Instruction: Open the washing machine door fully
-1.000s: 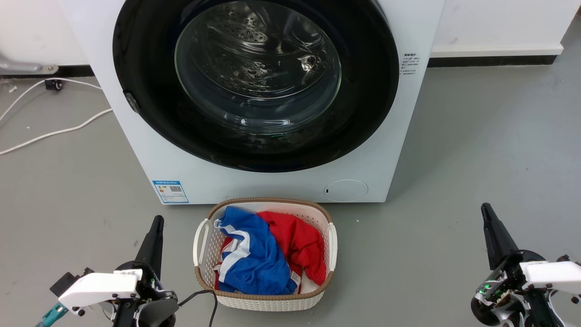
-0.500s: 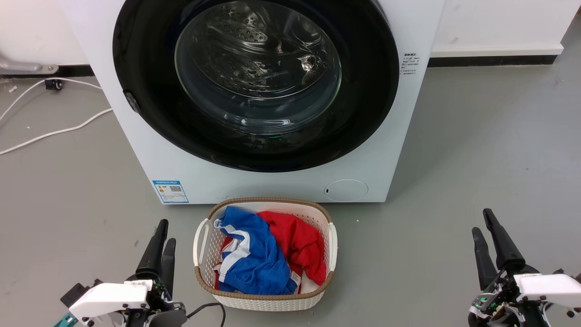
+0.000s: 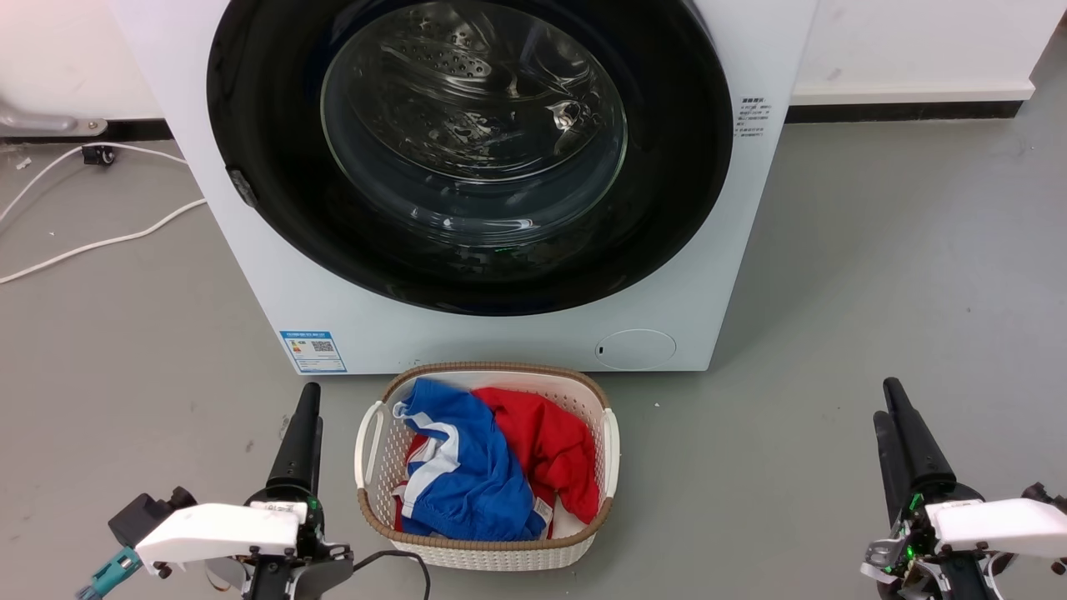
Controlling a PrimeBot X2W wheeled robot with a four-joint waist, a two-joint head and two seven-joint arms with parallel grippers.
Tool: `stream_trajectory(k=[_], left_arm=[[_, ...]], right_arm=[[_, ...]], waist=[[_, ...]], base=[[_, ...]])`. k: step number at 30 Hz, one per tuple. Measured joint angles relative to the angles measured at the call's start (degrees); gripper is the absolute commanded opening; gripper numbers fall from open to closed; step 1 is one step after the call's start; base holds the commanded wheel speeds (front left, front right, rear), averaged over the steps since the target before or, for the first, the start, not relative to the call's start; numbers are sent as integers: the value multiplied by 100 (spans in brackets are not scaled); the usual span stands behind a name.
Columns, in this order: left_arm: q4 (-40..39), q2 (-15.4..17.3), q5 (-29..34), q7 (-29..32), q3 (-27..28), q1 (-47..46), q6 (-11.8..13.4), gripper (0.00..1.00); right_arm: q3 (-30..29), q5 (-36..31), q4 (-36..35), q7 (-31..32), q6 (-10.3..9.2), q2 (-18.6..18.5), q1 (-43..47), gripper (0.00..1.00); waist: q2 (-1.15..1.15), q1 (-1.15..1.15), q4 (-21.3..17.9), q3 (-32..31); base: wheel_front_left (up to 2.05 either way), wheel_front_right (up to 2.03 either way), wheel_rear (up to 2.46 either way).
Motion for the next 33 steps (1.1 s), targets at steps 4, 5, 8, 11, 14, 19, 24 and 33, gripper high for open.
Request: stream_trajectory(k=[4, 5, 8, 11, 14, 19, 24, 33], left_arm=[[-110, -4, 488, -88, -37, 1, 0, 100], [-110, -4, 488, -88, -37, 1, 0, 100], [-223, -5, 1009, -171, -43, 5, 0, 100], [-264, -5, 1382, -248, -80, 18, 0, 100], [-289, -2, 1747, -305, -134, 27, 0, 100], [-299, 44, 2395, -399, -236, 29, 0, 100], [-276, 107, 3098, -498, -303, 35, 0, 100], [-242, 207, 4007, -639, -411, 37, -1, 100]], right_arm=[[64, -470, -100, -97, 0, -41, 0, 100], [64, -470, -100, -97, 0, -41, 0, 100], [92, -1009, -192, -190, 0, -55, 0, 100], [80, -1484, -248, -248, 0, -62, 1, 100], [63, -1934, -293, -312, 0, -54, 5, 100], [45, -2652, -363, -355, 1, -25, 27, 100], [47, -3338, -432, -377, 1, -12, 27, 100], [82, -4314, -512, -385, 1, -20, 37, 100]], waist=[[0, 0, 0, 3], [0, 0, 0, 3], [0, 0, 0, 6], [0, 0, -2, 6], [0, 0, -1, 4], [0, 0, -7, -3], [0, 0, -14, -10], [0, 0, -11, -13]], base=[[0, 0, 0], [0, 0, 0], [0, 0, 0], [0, 0, 0], [0, 0, 0], [0, 0, 0], [0, 0, 0], [0, 0, 0]])
